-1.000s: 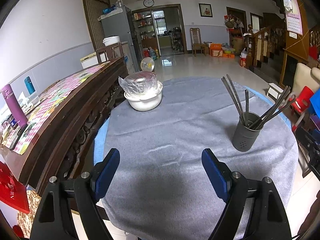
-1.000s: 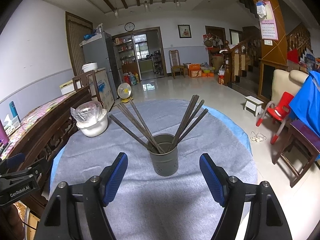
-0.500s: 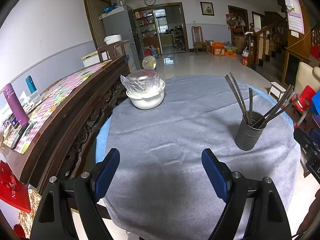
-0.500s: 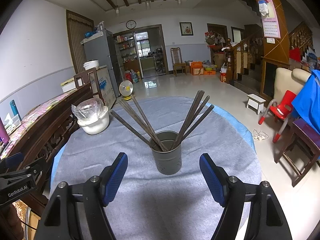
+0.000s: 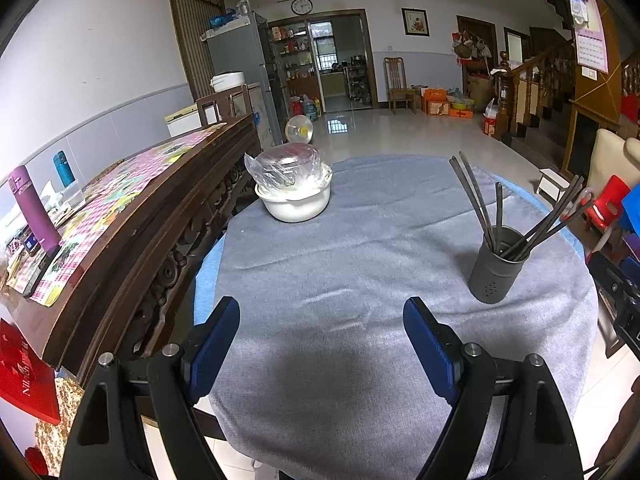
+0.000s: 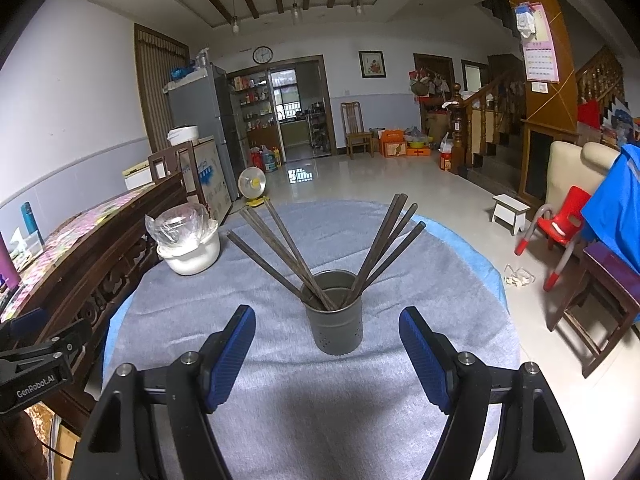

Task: Organize utensils

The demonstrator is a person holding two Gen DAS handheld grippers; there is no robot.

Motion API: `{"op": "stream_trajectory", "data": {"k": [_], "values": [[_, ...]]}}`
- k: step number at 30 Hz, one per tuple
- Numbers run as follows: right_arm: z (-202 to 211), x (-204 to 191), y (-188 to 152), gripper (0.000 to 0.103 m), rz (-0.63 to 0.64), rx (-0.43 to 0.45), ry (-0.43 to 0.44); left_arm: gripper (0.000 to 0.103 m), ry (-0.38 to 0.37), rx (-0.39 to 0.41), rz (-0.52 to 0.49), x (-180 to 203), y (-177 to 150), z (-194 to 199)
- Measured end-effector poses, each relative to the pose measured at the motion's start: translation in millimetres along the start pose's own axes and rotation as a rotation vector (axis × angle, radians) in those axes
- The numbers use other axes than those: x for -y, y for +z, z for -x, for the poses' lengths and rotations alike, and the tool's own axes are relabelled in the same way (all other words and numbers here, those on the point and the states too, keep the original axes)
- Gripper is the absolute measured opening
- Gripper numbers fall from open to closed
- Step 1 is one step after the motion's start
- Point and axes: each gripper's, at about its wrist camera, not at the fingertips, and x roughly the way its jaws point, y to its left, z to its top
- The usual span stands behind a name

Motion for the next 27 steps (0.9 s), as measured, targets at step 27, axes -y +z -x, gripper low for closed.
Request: {"op": "stream_trajectory", "data": {"k": [27], "values": [[5.2,0.0,1.7,0.078,0.0,0.008,-0.003,0.084,-0.007,0.001,0.004,-1.3,0.6,2.7]]}}
